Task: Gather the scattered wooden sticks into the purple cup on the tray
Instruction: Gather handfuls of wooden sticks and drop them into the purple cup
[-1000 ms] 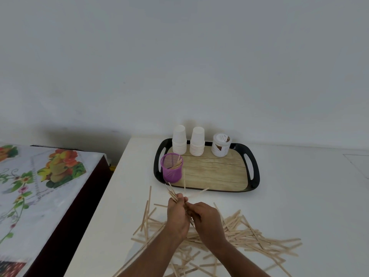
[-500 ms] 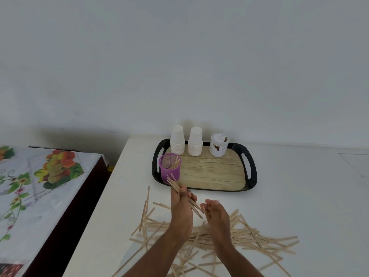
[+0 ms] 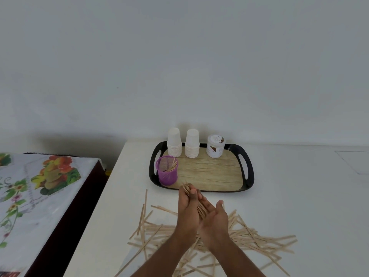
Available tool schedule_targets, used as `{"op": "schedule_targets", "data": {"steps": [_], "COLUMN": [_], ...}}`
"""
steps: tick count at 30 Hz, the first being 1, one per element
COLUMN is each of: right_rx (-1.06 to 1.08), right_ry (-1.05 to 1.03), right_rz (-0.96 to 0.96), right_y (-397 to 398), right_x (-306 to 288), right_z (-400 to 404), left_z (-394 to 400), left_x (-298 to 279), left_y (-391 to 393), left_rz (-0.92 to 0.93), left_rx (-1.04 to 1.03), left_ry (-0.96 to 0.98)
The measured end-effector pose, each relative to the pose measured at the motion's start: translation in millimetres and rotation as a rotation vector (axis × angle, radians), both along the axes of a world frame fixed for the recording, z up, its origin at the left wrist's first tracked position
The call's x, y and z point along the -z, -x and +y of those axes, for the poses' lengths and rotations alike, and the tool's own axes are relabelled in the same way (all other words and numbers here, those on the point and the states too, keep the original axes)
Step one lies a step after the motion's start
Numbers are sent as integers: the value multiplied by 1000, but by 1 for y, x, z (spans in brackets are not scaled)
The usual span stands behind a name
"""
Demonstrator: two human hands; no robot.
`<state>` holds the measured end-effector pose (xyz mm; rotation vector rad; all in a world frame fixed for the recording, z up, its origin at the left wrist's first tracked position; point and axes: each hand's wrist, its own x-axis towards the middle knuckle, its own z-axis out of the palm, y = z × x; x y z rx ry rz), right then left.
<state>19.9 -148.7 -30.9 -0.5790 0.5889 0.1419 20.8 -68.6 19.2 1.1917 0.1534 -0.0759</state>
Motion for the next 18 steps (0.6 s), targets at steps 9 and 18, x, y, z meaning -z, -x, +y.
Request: {"op": "schedule_targets", "data": {"steps": [9, 18], "right_rx": [27, -44], "right_ry": [-205, -210], "right_rz": [3, 20], "right_y": [-4, 2], "right_x": [-27, -37], "right_z": [4, 14], "left_z": [-3, 1], "left_x": [-7, -1], "left_y": [9, 6], "left_rz": [-58, -41], "left_rx": [1, -161], "left_ry": [-50, -218]}}
